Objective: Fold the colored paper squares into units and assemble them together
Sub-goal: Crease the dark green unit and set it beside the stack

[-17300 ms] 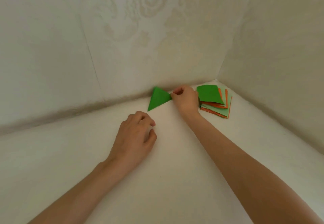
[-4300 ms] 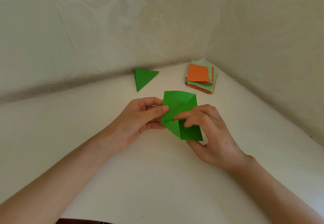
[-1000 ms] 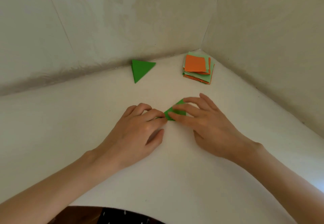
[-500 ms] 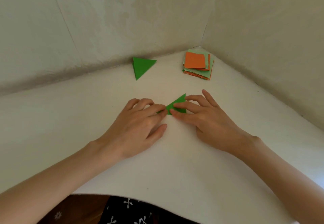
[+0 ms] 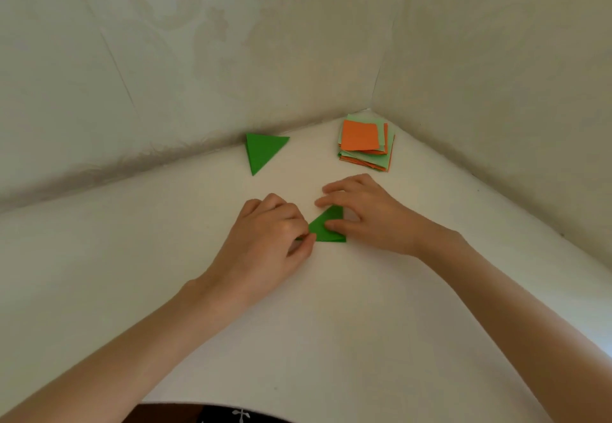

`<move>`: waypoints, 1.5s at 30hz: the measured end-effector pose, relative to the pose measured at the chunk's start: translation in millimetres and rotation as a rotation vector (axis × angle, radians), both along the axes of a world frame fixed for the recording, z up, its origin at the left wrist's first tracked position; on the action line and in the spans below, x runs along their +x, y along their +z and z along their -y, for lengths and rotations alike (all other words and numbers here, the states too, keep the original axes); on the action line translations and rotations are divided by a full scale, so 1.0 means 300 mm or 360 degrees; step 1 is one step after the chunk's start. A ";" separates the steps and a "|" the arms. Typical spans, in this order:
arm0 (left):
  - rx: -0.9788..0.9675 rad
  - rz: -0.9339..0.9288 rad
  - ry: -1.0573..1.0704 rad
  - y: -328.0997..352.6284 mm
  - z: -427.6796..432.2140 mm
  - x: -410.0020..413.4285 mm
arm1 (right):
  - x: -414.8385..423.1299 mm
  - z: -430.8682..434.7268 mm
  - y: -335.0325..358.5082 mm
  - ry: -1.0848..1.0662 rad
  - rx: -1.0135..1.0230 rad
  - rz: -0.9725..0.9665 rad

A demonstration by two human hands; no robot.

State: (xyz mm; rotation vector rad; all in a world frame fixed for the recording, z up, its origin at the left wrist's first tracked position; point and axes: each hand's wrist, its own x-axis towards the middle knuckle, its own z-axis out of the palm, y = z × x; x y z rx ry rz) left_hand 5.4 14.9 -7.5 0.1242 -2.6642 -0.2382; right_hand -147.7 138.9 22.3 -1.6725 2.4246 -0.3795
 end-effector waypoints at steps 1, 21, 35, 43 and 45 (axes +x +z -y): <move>0.0006 -0.0009 0.0005 -0.005 0.009 0.005 | -0.011 0.004 0.008 0.0032 0.0031 0.0003; 0.1614 -0.0120 0.0186 0.162 0.123 -0.009 | 0.076 0.092 0.108 -0.0349 -0.0989 0.1266; 0.0134 0.0297 0.0432 0.000 0.301 -0.128 | -0.194 0.503 -0.048 -0.0573 -0.0622 0.0758; 0.0002 0.0307 0.0520 -0.040 0.303 -0.133 | -0.192 0.427 -0.021 -0.0447 -0.0514 -0.0241; 0.0011 0.0300 0.0501 -0.039 0.304 -0.134 | -0.239 0.340 0.001 -0.0522 -0.0420 -0.0452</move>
